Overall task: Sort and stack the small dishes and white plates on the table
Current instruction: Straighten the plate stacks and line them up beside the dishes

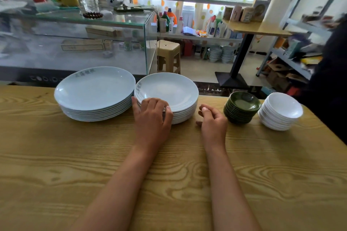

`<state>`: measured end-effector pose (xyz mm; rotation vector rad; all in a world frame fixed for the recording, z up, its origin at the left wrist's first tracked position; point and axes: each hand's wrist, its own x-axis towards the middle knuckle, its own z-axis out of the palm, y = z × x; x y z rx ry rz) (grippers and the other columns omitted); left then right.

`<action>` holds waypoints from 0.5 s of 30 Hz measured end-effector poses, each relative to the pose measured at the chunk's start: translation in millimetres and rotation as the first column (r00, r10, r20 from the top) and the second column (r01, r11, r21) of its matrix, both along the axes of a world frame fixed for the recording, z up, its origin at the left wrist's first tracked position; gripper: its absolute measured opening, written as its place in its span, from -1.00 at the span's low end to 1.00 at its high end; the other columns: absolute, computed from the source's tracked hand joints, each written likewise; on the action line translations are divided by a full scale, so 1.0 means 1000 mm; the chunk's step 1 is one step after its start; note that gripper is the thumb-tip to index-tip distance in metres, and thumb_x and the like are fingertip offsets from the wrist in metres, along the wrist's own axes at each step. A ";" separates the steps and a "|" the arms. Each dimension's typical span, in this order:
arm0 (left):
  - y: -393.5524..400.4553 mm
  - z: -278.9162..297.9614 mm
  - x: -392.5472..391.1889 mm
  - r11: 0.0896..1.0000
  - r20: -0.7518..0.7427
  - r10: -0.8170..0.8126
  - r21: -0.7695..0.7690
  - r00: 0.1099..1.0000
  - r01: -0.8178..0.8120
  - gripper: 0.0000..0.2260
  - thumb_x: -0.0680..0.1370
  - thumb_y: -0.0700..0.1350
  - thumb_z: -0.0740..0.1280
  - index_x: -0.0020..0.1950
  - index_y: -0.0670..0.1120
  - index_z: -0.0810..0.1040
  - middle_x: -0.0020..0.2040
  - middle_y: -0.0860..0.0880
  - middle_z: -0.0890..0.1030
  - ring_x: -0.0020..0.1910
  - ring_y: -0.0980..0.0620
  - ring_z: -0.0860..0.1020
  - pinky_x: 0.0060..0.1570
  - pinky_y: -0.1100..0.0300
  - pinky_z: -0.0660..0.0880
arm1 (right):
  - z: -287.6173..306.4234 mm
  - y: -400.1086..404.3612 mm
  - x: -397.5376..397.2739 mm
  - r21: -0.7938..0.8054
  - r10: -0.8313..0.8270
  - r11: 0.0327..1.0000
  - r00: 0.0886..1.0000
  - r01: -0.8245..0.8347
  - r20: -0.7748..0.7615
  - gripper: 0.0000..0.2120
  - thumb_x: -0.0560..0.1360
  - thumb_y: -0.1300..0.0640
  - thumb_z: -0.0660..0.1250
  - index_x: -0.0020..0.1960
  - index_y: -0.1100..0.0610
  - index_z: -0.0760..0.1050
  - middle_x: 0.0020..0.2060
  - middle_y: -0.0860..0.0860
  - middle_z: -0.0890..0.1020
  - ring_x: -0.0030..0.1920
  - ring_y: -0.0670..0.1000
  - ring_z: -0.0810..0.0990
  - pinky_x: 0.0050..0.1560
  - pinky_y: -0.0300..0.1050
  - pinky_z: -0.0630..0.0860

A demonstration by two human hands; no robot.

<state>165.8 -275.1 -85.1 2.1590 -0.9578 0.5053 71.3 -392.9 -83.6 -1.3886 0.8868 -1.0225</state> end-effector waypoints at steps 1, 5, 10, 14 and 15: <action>0.001 0.002 -0.001 1.000 0.016 -0.013 -0.001 1.000 0.013 -0.75 0.55 -0.03 0.11 -0.02 -0.03 0.57 -0.01 0.03 0.58 0.14 -0.02 0.47 0.46 -0.23 -0.04 | 0.003 0.000 -0.004 0.015 -0.021 1.000 1.000 0.021 0.007 -0.82 0.53 0.20 0.25 -0.04 0.05 0.64 -0.18 -0.09 0.68 -0.11 -0.08 0.66 -0.07 0.10 0.63; -0.007 0.013 -0.022 0.984 0.089 -0.168 -0.044 0.982 0.172 -0.78 0.56 -0.11 0.15 0.08 -0.10 0.56 0.10 -0.05 0.56 0.23 -0.05 0.43 0.43 -0.14 0.19 | 0.005 -0.002 -0.039 0.064 -0.235 0.971 0.968 0.230 0.088 -0.80 0.48 0.23 0.21 -0.14 0.06 0.60 -0.25 -0.01 0.68 -0.14 0.07 0.66 -0.13 0.06 0.58; -0.069 0.025 -0.086 0.927 0.013 -0.364 -0.095 0.931 0.363 -0.70 0.61 -0.18 0.19 0.35 -0.12 0.44 0.28 -0.06 0.49 0.29 0.00 0.40 0.30 0.07 0.40 | 0.004 -0.040 -0.083 -0.060 -0.437 0.899 0.899 0.435 -0.022 -0.78 0.51 0.20 0.21 0.06 0.06 0.57 0.01 0.00 0.62 0.02 0.02 0.57 -0.03 -0.14 0.46; -0.124 0.019 -0.113 0.907 -0.069 -0.419 -0.078 0.905 0.414 -0.63 0.63 -0.09 0.07 0.42 -0.11 0.39 0.37 -0.10 0.44 0.37 -0.06 0.38 0.37 0.03 0.35 | 0.002 -0.061 -0.089 -0.060 -0.354 0.934 0.935 0.352 -0.015 -0.71 0.58 0.20 0.18 0.28 0.13 0.49 0.17 0.01 0.58 0.15 -0.03 0.52 0.04 -0.30 0.39; -0.135 0.013 -0.114 0.905 -0.040 -0.425 -0.039 0.905 0.423 -0.62 0.61 -0.07 0.06 0.40 -0.10 0.40 0.37 -0.12 0.45 0.37 -0.09 0.38 0.36 -0.03 0.36 | -0.001 -0.063 -0.088 -0.070 -0.336 0.939 0.942 0.336 0.011 -0.68 0.58 0.22 0.17 0.31 0.13 0.47 0.21 0.00 0.56 0.19 -0.04 0.51 0.12 -0.27 0.41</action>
